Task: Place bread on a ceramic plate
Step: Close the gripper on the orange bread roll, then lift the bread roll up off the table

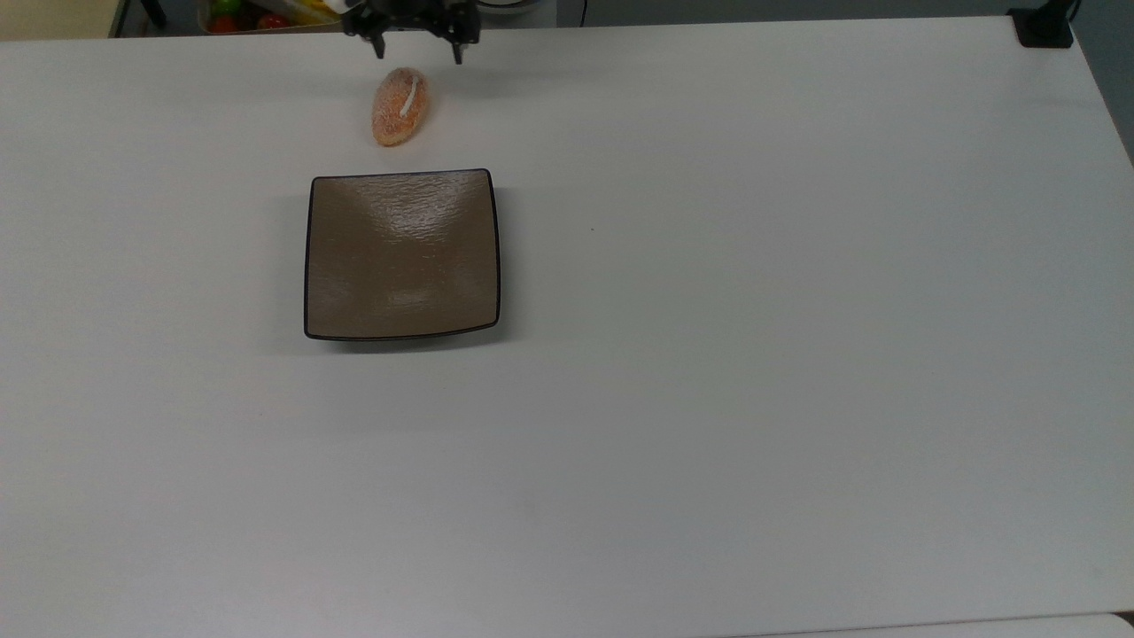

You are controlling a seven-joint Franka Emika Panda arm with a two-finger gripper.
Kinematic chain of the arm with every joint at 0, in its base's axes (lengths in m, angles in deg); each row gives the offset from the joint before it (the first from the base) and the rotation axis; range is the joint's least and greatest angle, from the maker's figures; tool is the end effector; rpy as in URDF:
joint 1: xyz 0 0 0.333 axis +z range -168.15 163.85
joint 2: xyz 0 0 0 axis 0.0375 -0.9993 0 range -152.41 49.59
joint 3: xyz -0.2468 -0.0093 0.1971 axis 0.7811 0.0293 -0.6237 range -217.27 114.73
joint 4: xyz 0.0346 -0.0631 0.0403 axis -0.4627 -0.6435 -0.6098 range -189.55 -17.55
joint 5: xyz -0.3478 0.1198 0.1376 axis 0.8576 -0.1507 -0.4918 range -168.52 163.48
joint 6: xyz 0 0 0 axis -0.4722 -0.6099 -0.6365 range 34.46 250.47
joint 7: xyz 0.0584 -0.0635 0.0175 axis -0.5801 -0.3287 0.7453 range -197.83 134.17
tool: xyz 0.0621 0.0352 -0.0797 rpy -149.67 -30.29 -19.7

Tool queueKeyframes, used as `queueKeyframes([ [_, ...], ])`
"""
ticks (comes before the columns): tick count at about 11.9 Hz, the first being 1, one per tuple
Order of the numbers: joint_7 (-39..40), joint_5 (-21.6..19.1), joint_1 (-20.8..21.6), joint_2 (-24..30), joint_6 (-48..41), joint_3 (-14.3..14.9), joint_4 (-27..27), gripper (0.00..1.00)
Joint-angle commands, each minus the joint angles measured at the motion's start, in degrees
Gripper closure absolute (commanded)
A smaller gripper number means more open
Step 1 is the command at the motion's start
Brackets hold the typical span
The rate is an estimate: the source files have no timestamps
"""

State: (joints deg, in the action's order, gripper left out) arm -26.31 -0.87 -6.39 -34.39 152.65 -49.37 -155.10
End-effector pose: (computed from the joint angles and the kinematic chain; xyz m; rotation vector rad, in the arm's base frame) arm 0.4206 -0.0467 0.3921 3.1331 0.0096 -0.2026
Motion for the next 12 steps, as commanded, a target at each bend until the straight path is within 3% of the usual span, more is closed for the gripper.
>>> queueKeyframes([
  [1, 3.98, 1.07, 0.29, -1.99, 4.28, 5.48, -1.19, 0.0],
  [3, 4.07, 1.07, 0.64, -5.58, 6.46, 5.49, -1.01, 0.0],
  [9, 4.07, 1.07, 1.34, -8.93, 8.23, 5.4, -0.92, 0.01],
  [10, 4.07, 1.07, 1.34, -9.55, 8.24, 5.48, -0.92, 0.15],
  [12, 4.07, 1.16, 1.34, -9.38, 8.24, 5.49, -0.84, 0.59],
])
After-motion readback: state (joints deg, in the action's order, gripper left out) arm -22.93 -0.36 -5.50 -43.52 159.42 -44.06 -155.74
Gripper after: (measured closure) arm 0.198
